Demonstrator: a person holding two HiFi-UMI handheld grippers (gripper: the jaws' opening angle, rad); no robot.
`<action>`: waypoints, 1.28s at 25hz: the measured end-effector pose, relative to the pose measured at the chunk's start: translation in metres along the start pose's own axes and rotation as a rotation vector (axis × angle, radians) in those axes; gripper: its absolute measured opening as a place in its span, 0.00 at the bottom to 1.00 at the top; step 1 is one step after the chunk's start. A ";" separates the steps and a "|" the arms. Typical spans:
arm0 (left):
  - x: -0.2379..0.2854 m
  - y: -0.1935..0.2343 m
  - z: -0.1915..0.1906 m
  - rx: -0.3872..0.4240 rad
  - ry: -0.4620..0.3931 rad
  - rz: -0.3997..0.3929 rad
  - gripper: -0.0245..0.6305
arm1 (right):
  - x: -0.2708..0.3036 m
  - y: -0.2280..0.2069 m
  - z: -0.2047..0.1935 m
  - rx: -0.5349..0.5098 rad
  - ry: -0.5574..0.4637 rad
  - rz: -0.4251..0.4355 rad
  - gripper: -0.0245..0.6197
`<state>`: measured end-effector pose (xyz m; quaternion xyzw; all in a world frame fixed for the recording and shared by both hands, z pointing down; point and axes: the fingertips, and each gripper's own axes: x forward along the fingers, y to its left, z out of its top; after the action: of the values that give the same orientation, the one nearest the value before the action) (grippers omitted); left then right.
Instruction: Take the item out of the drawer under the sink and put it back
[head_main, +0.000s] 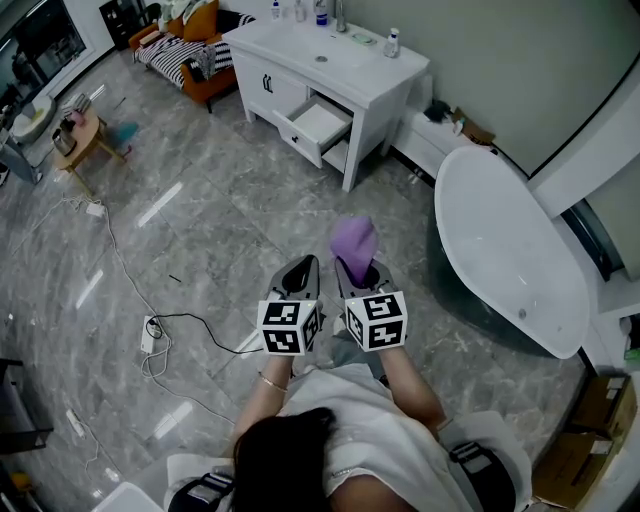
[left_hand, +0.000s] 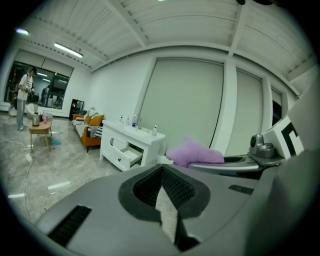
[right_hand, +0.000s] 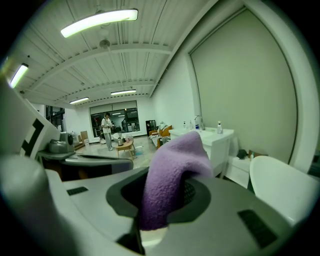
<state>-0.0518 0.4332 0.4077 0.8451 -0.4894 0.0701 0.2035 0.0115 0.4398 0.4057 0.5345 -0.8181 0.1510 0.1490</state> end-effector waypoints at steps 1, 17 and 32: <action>0.005 0.000 0.002 0.001 0.000 0.000 0.04 | 0.004 -0.003 0.002 0.001 -0.001 0.002 0.19; 0.084 -0.009 0.032 0.012 -0.009 0.044 0.04 | 0.052 -0.066 0.028 0.013 -0.010 0.064 0.19; 0.141 -0.020 0.043 0.000 -0.018 0.103 0.04 | 0.081 -0.115 0.040 0.000 0.002 0.125 0.19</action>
<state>0.0340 0.3122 0.4078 0.8193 -0.5342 0.0728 0.1952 0.0827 0.3127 0.4122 0.4823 -0.8497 0.1604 0.1403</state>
